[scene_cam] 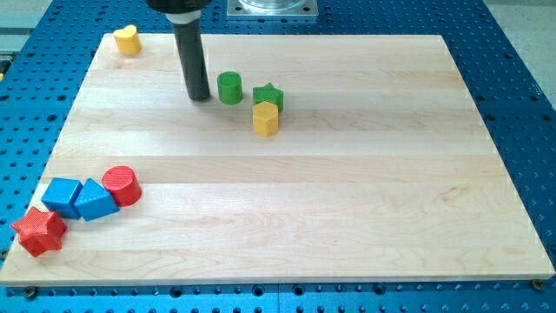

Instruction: Pair the green circle and the yellow heart with their respective color blocks

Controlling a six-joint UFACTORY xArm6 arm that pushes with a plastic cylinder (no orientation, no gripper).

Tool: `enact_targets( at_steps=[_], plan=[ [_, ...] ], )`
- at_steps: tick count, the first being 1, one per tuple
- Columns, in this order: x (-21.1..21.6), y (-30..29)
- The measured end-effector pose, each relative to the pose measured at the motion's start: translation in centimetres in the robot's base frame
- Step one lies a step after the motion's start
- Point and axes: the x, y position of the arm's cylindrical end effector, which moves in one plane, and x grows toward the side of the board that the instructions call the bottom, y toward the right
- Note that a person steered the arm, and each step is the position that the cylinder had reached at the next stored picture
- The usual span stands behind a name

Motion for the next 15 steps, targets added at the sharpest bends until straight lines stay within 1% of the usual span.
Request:
enact_targets(
  at_steps=[1,2,3,4,6,7,8,9,10,11,12,13,14,15],
  plan=[
    [-0.6,2.8],
    [0.3,6.5],
    [0.3,-3.2],
    [-0.8,-14.5],
    [-13.1,-15.3],
    [-12.9,-14.8],
    [-8.8,-9.8],
    [-7.7,-7.7],
    [-9.8,-10.9],
    [-12.3,-4.1],
    [-10.8,0.6],
    [-3.5,1.5],
    [1.7,1.8],
    [-1.6,-1.1]
  ],
)
